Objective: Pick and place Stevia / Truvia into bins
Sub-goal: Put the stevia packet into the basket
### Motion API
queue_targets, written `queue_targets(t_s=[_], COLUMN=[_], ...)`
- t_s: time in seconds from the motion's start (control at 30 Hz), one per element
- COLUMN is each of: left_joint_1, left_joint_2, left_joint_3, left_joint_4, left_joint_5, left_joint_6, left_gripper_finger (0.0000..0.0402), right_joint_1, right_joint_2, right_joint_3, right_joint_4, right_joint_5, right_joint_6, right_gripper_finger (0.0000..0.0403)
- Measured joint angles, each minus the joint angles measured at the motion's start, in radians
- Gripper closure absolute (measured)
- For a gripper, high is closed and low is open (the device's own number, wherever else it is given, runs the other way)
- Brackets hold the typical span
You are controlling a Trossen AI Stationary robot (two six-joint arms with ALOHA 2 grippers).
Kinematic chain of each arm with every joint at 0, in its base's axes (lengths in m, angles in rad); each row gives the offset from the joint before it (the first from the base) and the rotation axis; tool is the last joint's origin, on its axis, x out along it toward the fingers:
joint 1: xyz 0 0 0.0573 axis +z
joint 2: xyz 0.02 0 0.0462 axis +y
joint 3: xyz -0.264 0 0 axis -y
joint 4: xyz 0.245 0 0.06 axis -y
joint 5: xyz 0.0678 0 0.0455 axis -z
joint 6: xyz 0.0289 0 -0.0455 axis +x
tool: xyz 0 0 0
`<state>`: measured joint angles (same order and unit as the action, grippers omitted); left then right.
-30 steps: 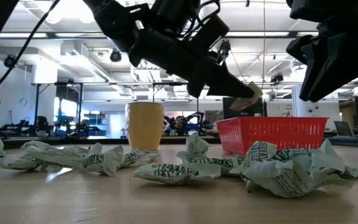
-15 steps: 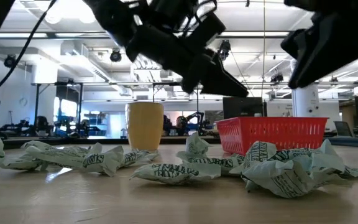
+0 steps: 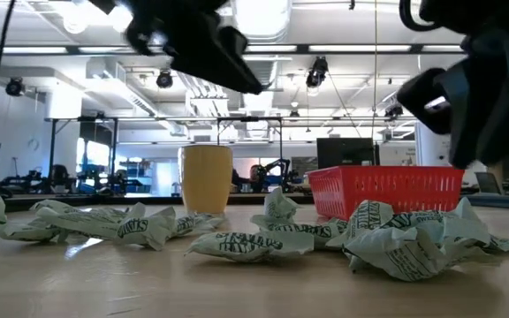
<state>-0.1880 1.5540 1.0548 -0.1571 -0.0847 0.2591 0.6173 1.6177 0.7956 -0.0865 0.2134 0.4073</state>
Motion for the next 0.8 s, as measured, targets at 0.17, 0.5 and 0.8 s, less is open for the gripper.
queue_targets(t_s=[0.17, 0.5, 0.8], left_joint_1=[-0.065, -0.136, -0.148], left_joint_2=[-0.120, -0.287, -0.296], left_joint_3=[-0.099, -0.242, -0.271], left_joint_4=[0.010, 0.026, 0.020], left_joint_5=[-0.144, -0.291, -0.299], left_joint_6=[-0.065, -0.178, -0.202], left_gripper_finger=[0.0246, 0.0246, 0.0246], right_joint_1=[0.002, 0.002, 0.002], right_joint_2=[0.050, 0.079, 0.119], right_joint_3=[0.001, -0.001, 0.003], right_joint_4=[0.031, 0.066, 0.098], right_joint_5=[-0.013, -0.013, -0.013], right_joint_6=[0.024, 0.060, 0.063], right_gripper_finger=[0.0327, 0.0274, 0.0248])
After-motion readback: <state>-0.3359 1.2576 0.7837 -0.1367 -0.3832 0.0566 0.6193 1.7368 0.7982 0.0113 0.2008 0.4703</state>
